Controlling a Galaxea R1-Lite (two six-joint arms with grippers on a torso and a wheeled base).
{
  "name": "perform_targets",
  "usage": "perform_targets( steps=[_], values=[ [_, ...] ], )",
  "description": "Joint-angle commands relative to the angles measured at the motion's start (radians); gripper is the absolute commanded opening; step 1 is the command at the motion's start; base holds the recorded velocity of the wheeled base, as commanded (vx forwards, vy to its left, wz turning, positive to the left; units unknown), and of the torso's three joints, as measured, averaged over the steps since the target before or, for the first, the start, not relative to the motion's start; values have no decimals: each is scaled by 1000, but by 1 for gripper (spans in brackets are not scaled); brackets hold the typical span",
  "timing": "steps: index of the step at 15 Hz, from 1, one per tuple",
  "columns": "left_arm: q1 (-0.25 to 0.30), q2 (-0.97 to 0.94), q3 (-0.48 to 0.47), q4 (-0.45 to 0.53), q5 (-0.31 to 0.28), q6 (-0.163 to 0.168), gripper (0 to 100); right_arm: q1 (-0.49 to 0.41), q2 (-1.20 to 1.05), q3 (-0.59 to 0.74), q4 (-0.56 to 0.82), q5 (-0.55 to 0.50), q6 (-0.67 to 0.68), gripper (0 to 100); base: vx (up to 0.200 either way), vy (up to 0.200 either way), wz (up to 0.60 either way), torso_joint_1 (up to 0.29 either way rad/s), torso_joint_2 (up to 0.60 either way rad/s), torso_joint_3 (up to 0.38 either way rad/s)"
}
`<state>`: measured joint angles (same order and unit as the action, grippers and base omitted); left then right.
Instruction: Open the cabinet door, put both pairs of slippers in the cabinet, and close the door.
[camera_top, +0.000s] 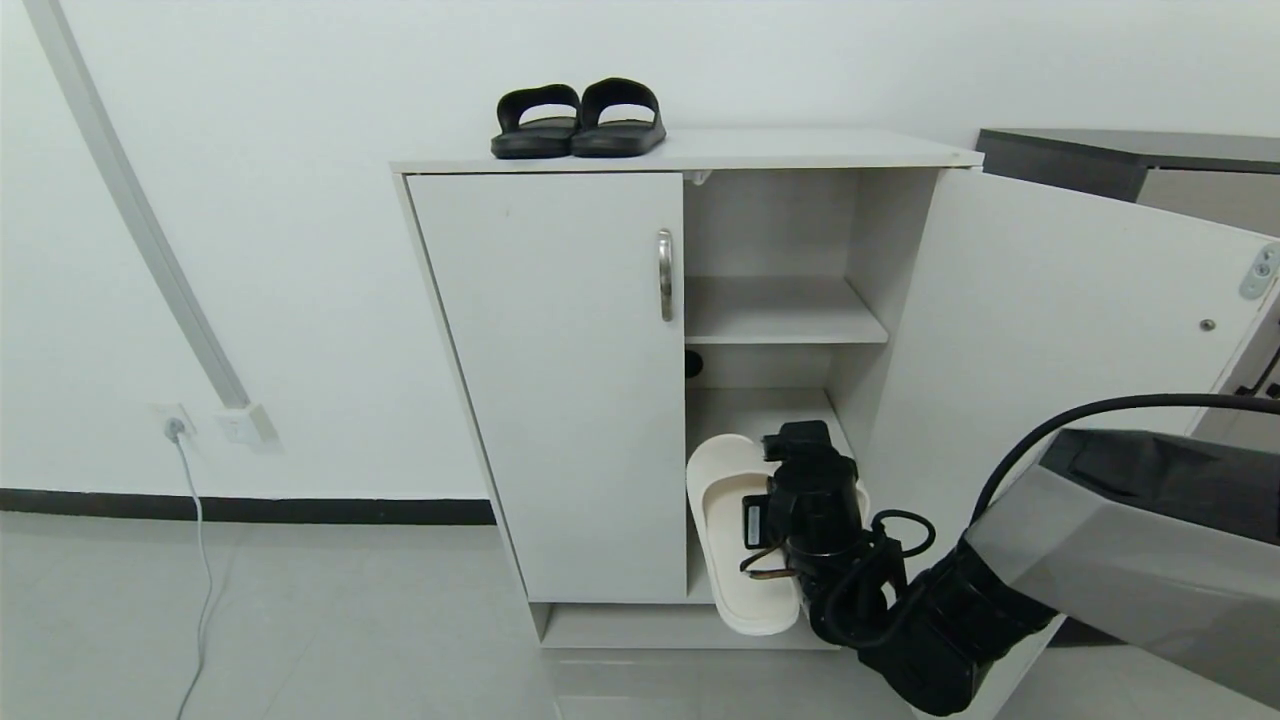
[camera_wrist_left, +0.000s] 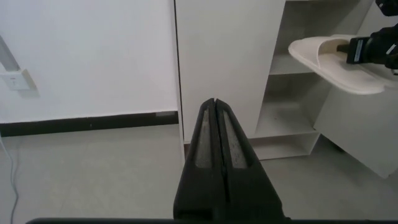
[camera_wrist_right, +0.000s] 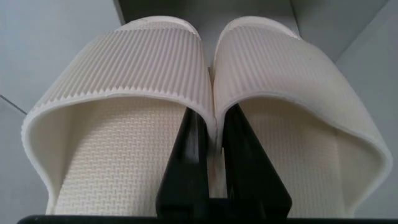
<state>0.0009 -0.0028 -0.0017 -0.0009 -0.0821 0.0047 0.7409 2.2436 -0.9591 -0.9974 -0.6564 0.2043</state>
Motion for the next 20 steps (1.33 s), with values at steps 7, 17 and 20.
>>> perform_targets(
  steps=[7,17,20],
  values=[
    [1,3,0,-1,-1,0,0,2,79,-12,-3,6,4,0,0,0,0,0,0,0],
    [1,3,0,-1,-1,0,0,-35,100,-35,-7,-5,4,0,0,0,0,2,1,-180],
    [1,3,0,-1,-1,1,0,-49,120,-32,-121,-8,-22,0,0,0,0,4,4,-146]
  ],
)
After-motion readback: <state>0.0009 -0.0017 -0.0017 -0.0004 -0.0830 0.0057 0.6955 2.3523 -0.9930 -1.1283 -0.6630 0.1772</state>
